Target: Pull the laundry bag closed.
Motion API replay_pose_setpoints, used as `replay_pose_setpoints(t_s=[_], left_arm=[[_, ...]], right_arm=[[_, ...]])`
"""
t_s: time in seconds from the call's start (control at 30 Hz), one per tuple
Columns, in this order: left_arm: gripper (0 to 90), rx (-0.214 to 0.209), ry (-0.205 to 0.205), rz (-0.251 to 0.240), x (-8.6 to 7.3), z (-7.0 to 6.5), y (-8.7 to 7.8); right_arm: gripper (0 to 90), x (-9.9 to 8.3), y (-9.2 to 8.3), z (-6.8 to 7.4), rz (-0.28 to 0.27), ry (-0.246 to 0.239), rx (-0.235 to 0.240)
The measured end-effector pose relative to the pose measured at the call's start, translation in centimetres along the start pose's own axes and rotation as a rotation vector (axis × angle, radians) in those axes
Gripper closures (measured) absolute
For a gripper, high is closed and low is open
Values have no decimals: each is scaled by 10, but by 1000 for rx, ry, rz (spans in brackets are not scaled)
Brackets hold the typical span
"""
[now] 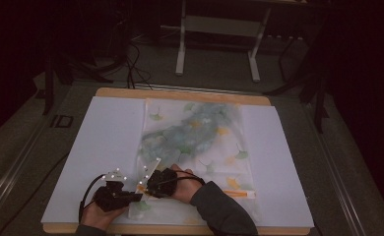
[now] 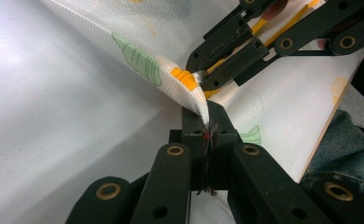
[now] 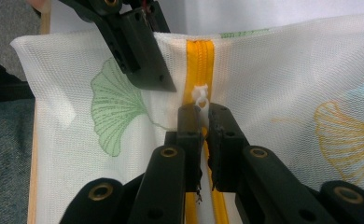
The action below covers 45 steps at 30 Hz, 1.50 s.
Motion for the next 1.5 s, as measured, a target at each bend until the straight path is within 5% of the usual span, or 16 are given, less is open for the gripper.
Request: replay_pose_setpoints(t_s=[1.5], left_arm=[[884,0,-5,-50,4,2,-10]], right_arm=[[844,-20,-9,1,59,-6,-21]])
Point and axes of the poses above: each handheld gripper's, and its own axes: y roughly forward along the jaws, x roughly out of its top, z roughly to its left, the point moved 8 cm from there along y, roughly forward along the jaws, and after that the axes turned 8 degrees about -z, right-handed, at the moved point
